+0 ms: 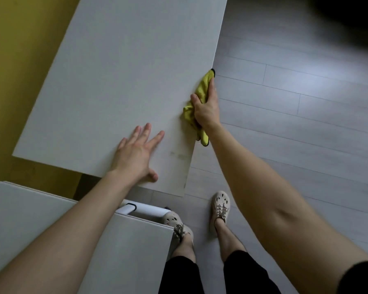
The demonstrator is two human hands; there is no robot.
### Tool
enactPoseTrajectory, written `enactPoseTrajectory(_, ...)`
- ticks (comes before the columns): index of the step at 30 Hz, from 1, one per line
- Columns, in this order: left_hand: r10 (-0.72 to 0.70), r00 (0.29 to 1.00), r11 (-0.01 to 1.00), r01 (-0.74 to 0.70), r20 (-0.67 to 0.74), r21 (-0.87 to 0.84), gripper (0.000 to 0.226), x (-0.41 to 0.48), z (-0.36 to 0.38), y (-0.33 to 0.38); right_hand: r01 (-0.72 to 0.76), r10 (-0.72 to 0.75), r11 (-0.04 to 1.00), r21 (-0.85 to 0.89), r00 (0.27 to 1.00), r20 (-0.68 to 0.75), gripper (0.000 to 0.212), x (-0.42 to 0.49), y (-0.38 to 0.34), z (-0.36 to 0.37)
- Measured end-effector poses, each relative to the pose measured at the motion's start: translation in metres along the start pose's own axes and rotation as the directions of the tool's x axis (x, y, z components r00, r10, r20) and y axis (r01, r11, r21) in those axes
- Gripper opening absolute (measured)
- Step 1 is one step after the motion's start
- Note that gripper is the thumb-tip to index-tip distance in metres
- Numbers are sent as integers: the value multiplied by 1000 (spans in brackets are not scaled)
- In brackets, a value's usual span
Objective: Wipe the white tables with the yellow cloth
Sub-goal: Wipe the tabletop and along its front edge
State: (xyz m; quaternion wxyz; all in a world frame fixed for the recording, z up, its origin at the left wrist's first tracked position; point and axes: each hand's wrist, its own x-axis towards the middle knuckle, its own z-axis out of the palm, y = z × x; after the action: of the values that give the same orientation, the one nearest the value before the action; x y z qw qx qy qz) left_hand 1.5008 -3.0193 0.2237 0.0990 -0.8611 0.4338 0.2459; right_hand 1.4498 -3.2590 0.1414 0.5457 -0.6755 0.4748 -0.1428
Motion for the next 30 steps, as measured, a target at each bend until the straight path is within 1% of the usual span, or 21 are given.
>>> enactPoseTrajectory(2,2,1000,1000,-2,-10,7,150,2,2,-2,-5,5,1000,-5,1000,-5,84,-35,12,3)
enactPoseTrajectory(5,1,1000,1000,-1,-10,26,148,3,3,-2,12,-12,1000,-12,1000,0,83,-121,37,13)
enactPoseTrajectory(7,4,1000,1000,-4,-4,23,145,3,3,-1,15,-14,1000,-21,1000,25,82,-175,53,14)
enactPoseTrajectory(9,0,1000,1000,0,10,5,143,2,2,1,15,-10,998,-61,997,80,80,-212,63,5)
enactPoseTrajectory(12,-7,1000,1000,8,23,-13,138,2,3,0,36,9,975,-221,980,198,78,-235,68,-18)
enactPoseTrajectory(14,-11,1000,1000,11,8,-29,132,-1,9,-2,101,11,924,-370,958,287,86,-242,70,-39)
enactPoseTrajectory(16,-8,1000,998,7,-16,-57,122,-6,18,-3,182,35,856,-483,913,406,96,-243,70,-64)
enactPoseTrajectory(17,-13,1000,996,11,-23,-84,116,-9,23,-4,217,51,828,-516,889,454,95,-242,69,-77)
enactPoseTrajectory(18,-18,1000,993,16,-21,-119,110,-13,29,-4,237,64,807,-541,875,479,93,-241,65,-88)
enactPoseTrajectory(20,-22,1000,977,22,3,-210,99,-26,36,0,248,75,783,-570,872,483,89,-239,52,-109)
enactPoseTrajectory(22,-8,1000,941,13,16,-339,83,-42,37,9,259,41,786,-562,884,465,78,-238,35,-122)
enactPoseTrajectory(23,18,1000,914,-7,24,-407,78,-52,35,16,283,-1,791,-542,887,461,70,-239,26,-127)
enactPoseTrajectory(24,62,998,883,-40,31,-468,79,-61,32,23,314,-52,800,-512,886,461,63,-240,17,-131)
enactPoseTrajectory(26,149,988,806,-102,32,-583,96,-78,21,40,391,-161,816,-426,861,482,53,-242,-7,-137)
enactPoseTrajectory(27,169,986,762,-122,14,-635,104,-84,14,48,423,-199,820,-386,843,500,48,-242,-20,-141)
enactPoseTrajectory(28,173,985,720,-142,-22,-679,107,-88,6,54,442,-218,820,-363,828,516,43,-240,-34,-145)
enactPoseTrajectory(29,169,984,682,-160,-59,-713,103,-89,-3,59,447,-227,827,-341,820,525,41,-236,-47,-149)
enactPoseTrajectory(30,158,982,651,-181,-102,-737,94,-89,-13,62,444,-230,836,-321,816,531,40,-231,-58,-153)
